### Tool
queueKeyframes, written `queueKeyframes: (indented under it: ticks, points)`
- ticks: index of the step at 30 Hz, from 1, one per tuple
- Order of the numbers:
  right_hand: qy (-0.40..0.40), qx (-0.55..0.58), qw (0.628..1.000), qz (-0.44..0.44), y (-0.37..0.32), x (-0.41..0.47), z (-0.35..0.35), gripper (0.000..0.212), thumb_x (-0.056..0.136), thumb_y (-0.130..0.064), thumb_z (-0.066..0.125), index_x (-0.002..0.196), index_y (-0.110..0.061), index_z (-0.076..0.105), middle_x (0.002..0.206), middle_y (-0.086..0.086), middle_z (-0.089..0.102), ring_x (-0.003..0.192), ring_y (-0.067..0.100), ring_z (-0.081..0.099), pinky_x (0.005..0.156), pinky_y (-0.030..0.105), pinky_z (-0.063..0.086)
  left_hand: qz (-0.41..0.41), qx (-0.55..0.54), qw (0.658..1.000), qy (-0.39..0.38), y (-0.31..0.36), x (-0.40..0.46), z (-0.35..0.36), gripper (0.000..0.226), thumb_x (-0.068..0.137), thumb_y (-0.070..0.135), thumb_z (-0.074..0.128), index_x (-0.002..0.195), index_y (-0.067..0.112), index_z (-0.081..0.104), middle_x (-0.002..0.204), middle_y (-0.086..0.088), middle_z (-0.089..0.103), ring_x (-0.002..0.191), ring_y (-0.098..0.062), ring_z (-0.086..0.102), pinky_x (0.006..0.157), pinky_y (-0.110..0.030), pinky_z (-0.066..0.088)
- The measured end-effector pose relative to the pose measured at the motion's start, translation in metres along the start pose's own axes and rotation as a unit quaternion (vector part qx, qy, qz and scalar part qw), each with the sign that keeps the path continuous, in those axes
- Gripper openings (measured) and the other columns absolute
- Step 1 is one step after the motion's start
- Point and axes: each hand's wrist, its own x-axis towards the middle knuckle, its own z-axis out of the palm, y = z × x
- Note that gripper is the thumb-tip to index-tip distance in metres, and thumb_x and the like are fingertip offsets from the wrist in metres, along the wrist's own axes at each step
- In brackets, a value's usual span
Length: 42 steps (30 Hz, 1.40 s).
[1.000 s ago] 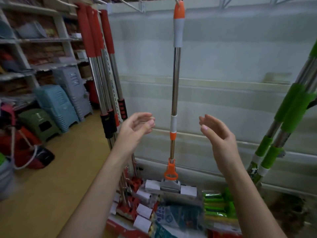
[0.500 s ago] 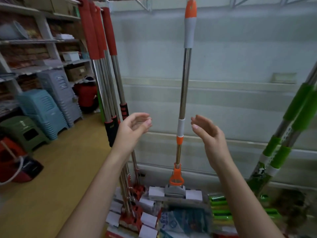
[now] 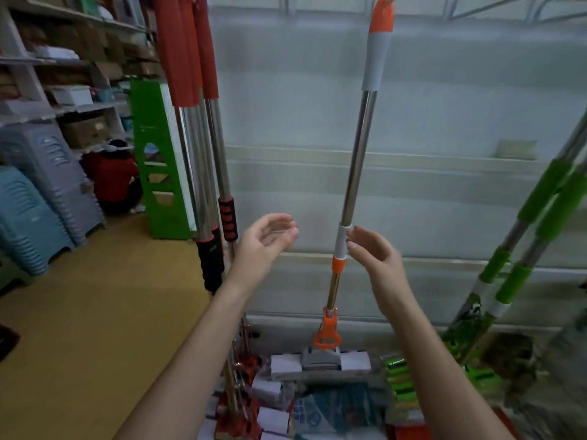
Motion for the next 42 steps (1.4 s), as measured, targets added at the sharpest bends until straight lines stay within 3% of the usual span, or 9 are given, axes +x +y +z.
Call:
queueKeyframes:
  ticks: [8, 13, 18, 25, 30, 35, 38, 40, 42]
  points:
    - [-0.029, 0.010, 1.000, 0.004, 0.010, 0.025, 0.003, 0.040, 0.090, -0.005, 0.072, 0.130, -0.005, 0.065, 0.122, 0.008, 0.074, 0.104, 0.007, 0.072, 0.082, 0.015, 0.055, 0.010, -0.003, 1.000, 0.028, -0.006, 0.013, -0.003, 0.022, 0.091, 0.012, 0.072, 0.113, 0.011, 0.068, 0.115, -0.012, 0.074, 0.111, -0.030, 0.071, 0.102, -0.053, 0.055]
    - [-0.032, 0.023, 0.999, 0.009, 0.024, 0.039, 0.004, 0.040, 0.090, 0.002, 0.070, 0.129, 0.002, 0.063, 0.125, 0.018, 0.071, 0.106, 0.016, 0.070, 0.087, 0.018, 0.055, 0.010, 0.003, 0.998, 0.066, -0.009, 0.014, -0.006, 0.021, 0.092, 0.006, 0.070, 0.113, 0.004, 0.066, 0.117, -0.022, 0.072, 0.113, -0.039, 0.069, 0.102, -0.054, 0.054]
    - [-0.037, 0.039, 0.997, 0.050, 0.066, 0.020, -0.003, 0.044, 0.086, -0.005, 0.075, 0.129, 0.001, 0.064, 0.124, 0.019, 0.072, 0.110, 0.022, 0.070, 0.097, 0.032, 0.054, -0.046, 0.013, 0.995, 0.083, -0.040, -0.012, -0.001, 0.026, 0.094, 0.003, 0.066, 0.118, -0.006, 0.062, 0.120, -0.028, 0.069, 0.111, -0.039, 0.069, 0.098, -0.051, 0.055]
    - [-0.047, 0.053, 0.993, 0.096, 0.101, 0.009, -0.018, 0.045, 0.085, -0.005, 0.075, 0.128, 0.001, 0.064, 0.126, 0.021, 0.070, 0.116, 0.027, 0.067, 0.102, 0.037, 0.053, -0.079, 0.026, 0.993, 0.080, -0.066, -0.029, 0.014, 0.024, 0.095, 0.007, 0.067, 0.117, -0.001, 0.064, 0.104, -0.004, 0.072, 0.101, -0.025, 0.073, 0.096, -0.048, 0.057]
    - [-0.032, -0.048, 0.993, 0.101, 0.114, 0.030, -0.020, 0.042, 0.086, -0.009, 0.076, 0.124, -0.001, 0.062, 0.121, 0.018, 0.069, 0.109, 0.021, 0.066, 0.104, 0.041, 0.053, -0.069, 0.059, 0.992, 0.091, -0.057, -0.032, 0.001, 0.028, 0.095, 0.010, 0.068, 0.121, 0.000, 0.064, 0.119, -0.017, 0.072, 0.111, -0.032, 0.071, 0.096, -0.043, 0.060]
    - [-0.063, -0.178, 0.966, 0.177, 0.137, 0.069, -0.019, 0.077, 0.082, -0.021, 0.084, 0.145, -0.005, 0.043, 0.143, 0.014, 0.053, 0.132, 0.028, 0.052, 0.112, 0.046, 0.045, -0.072, 0.082, 0.982, 0.153, -0.055, -0.048, -0.043, 0.026, 0.095, 0.016, 0.067, 0.121, 0.009, 0.065, 0.120, -0.012, 0.073, 0.111, -0.025, 0.072, 0.098, -0.042, 0.058]
    - [-0.092, -0.169, 0.965, 0.181, 0.155, 0.091, -0.011, 0.063, 0.082, -0.015, 0.083, 0.135, -0.003, 0.051, 0.128, 0.011, 0.062, 0.120, 0.027, 0.060, 0.094, 0.031, 0.053, -0.083, 0.078, 0.970, 0.217, -0.060, -0.059, -0.069, 0.020, 0.095, 0.016, 0.067, 0.115, 0.012, 0.066, 0.111, -0.012, 0.074, 0.106, -0.026, 0.073, 0.096, -0.040, 0.058]
    - [-0.109, -0.187, 0.961, 0.170, 0.164, 0.097, -0.006, 0.040, 0.090, -0.011, 0.075, 0.125, 0.000, 0.058, 0.108, 0.009, 0.063, 0.100, 0.022, 0.060, 0.071, 0.015, 0.047, -0.096, 0.080, 0.961, 0.245, -0.067, -0.060, -0.079, 0.012, 0.095, 0.014, 0.068, 0.106, 0.016, 0.066, 0.105, -0.011, 0.074, 0.100, -0.030, 0.073, 0.095, -0.043, 0.059]
    - [-0.111, -0.202, 0.962, 0.149, 0.171, 0.099, -0.002, 0.021, 0.095, -0.011, 0.069, 0.113, -0.002, 0.061, 0.095, 0.008, 0.060, 0.088, 0.019, 0.055, 0.062, 0.011, 0.043, -0.111, 0.089, 0.956, 0.257, -0.075, -0.056, -0.083, 0.011, 0.093, 0.014, 0.071, 0.102, 0.017, 0.064, 0.105, -0.012, 0.070, 0.095, -0.032, 0.072, 0.094, -0.046, 0.059]
